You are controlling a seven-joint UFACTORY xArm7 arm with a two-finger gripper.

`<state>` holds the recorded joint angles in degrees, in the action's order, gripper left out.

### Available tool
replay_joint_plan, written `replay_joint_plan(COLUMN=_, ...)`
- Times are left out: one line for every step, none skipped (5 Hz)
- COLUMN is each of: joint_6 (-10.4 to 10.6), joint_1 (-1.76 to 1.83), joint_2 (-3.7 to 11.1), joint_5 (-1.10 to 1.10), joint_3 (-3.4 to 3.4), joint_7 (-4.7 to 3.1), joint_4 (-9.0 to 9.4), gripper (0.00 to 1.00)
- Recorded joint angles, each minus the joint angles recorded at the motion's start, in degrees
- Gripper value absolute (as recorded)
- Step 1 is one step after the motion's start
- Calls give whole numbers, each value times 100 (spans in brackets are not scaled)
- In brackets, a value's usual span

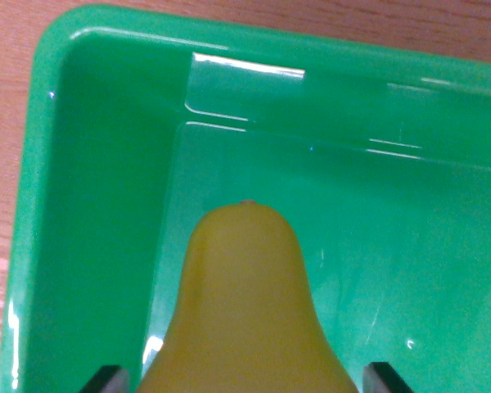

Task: Pick fruit

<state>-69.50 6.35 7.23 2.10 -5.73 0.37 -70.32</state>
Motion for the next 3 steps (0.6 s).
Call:
replay_joint_plan(joint_6=0, joint_1=0, joint_2=0, joint_5=0, joint_3=0, joint_7=0, joint_4=0, gripper=100)
replay_joint_plan(joint_6=-266, joint_1=-5, joint_2=-100, joint_5=7, joint_3=-2, joint_7=3, joint_4=-166, gripper=100)
replay_joint_plan(joint_6=-266, joint_1=-5, joint_2=-100, joint_5=7, joint_3=-2, joint_7=3, joint_4=-166, gripper=100)
